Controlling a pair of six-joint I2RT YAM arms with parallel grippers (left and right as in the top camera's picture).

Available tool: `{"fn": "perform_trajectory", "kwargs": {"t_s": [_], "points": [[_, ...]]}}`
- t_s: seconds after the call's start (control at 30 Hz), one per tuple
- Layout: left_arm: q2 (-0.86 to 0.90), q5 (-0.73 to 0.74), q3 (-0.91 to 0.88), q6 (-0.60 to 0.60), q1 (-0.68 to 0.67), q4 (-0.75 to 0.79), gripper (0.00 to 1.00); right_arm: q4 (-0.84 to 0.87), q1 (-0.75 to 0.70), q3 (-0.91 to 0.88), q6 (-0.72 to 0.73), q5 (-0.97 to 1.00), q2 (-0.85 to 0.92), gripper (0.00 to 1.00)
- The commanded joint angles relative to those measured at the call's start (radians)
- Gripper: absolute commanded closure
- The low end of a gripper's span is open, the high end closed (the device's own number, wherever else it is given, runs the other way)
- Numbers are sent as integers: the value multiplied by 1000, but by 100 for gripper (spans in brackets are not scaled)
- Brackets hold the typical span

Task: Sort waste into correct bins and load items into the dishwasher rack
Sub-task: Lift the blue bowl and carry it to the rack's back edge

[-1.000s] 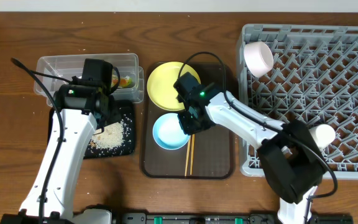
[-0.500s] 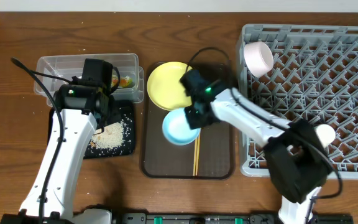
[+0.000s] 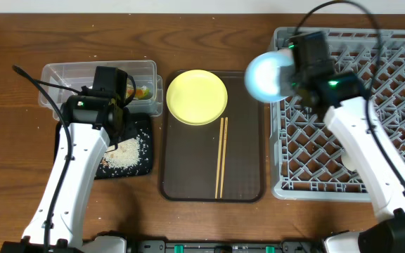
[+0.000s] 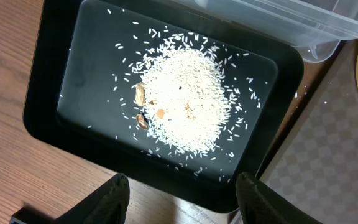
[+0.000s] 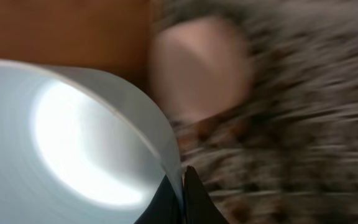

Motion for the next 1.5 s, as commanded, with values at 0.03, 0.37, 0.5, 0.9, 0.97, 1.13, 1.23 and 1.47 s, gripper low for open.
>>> {"fn": "perform_trajectory", "kwargs": {"t_s": [0.03, 0.37, 0.5, 0.9, 0.97, 1.13, 1.23, 1.47], "points": [[3, -5, -5, -13, 1, 4, 42, 41, -63, 11, -203, 416, 11, 99], [3, -5, -5, -13, 1, 8, 42, 466, -162, 11, -595, 825, 124, 99], [3, -5, -5, -13, 0, 8, 42, 619, -201, 11, -717, 864, 203, 99], [3, -5, -5, -13, 0, 7, 42, 667, -208, 11, -725, 863, 385, 99], [3, -5, -5, -13, 0, 7, 42, 662, -199, 11, -709, 862, 407, 99], [3, 8, -5, -13, 0, 7, 42, 608, -156, 11, -623, 829, 431, 99], [3, 22, -5, -13, 0, 8, 42, 552, -135, 11, -544, 764, 431, 99], [3, 21, -5, -13, 0, 7, 42, 344, -103, 11, -294, 557, 431, 97]]}}
